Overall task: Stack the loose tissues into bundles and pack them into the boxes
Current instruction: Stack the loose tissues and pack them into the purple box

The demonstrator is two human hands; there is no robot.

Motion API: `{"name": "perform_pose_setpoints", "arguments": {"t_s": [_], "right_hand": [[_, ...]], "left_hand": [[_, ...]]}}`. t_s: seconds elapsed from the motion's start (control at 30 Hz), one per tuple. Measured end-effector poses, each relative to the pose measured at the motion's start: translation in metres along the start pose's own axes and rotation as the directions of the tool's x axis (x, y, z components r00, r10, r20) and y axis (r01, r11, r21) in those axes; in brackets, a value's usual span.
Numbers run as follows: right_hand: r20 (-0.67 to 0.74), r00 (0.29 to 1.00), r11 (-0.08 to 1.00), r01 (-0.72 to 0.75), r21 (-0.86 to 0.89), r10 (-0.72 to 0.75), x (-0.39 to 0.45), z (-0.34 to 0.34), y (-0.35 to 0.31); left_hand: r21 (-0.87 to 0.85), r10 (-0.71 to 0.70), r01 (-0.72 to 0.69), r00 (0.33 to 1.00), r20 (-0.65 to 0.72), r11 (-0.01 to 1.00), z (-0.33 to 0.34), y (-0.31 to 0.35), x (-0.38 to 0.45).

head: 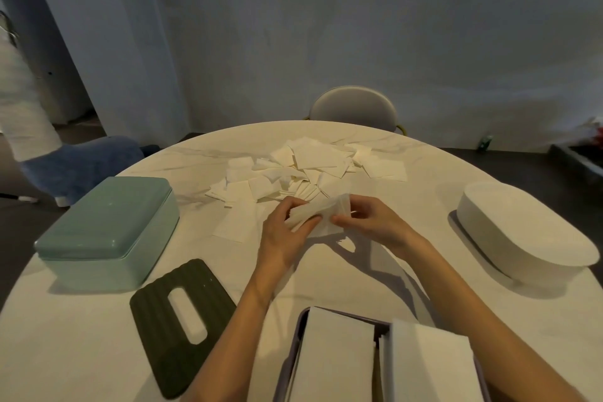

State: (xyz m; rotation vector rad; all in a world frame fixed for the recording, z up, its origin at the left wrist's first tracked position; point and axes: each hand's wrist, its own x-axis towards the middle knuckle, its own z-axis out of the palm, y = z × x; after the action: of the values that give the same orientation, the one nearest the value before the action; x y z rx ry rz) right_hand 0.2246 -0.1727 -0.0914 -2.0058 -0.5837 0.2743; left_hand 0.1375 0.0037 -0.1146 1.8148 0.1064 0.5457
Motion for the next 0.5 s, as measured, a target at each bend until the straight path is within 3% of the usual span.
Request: {"name": "perform_pose_setpoints", "arguments": {"t_s": [0.17, 0.3, 0.4, 0.5], "right_hand": [[-0.008, 1.0, 0.999, -0.03, -0.014, 0.03, -0.003, 0.016, 0.01], [-0.039, 0.998, 0.98, 0.056, 0.189, -0.05, -0.013, 0.035, 0.005], [0.009, 0.996, 0.9, 0.076, 0.429, -0.089, -0.026, 0.051, -0.001], [-0.016, 0.989, 0.901, 0.138, 0.412, -0.144, -0.025, 0.055, 0.002]], "left_hand": [[-0.113, -0.145, 0.126, 0.971, -0.191, 0.986, 0.017, -0.002, -0.004], [-0.074, -0.2, 0.186, 0.936, -0.289, 0.98, 0.027, 0.008, -0.01], [-0.088, -0.207, 0.188, 0.921, -0.33, 0.978, 0.029, 0.008, -0.011], [-0.1, -0.232, 0.21, 0.901, -0.365, 0.973, 0.028, 0.001, -0.006]]}}
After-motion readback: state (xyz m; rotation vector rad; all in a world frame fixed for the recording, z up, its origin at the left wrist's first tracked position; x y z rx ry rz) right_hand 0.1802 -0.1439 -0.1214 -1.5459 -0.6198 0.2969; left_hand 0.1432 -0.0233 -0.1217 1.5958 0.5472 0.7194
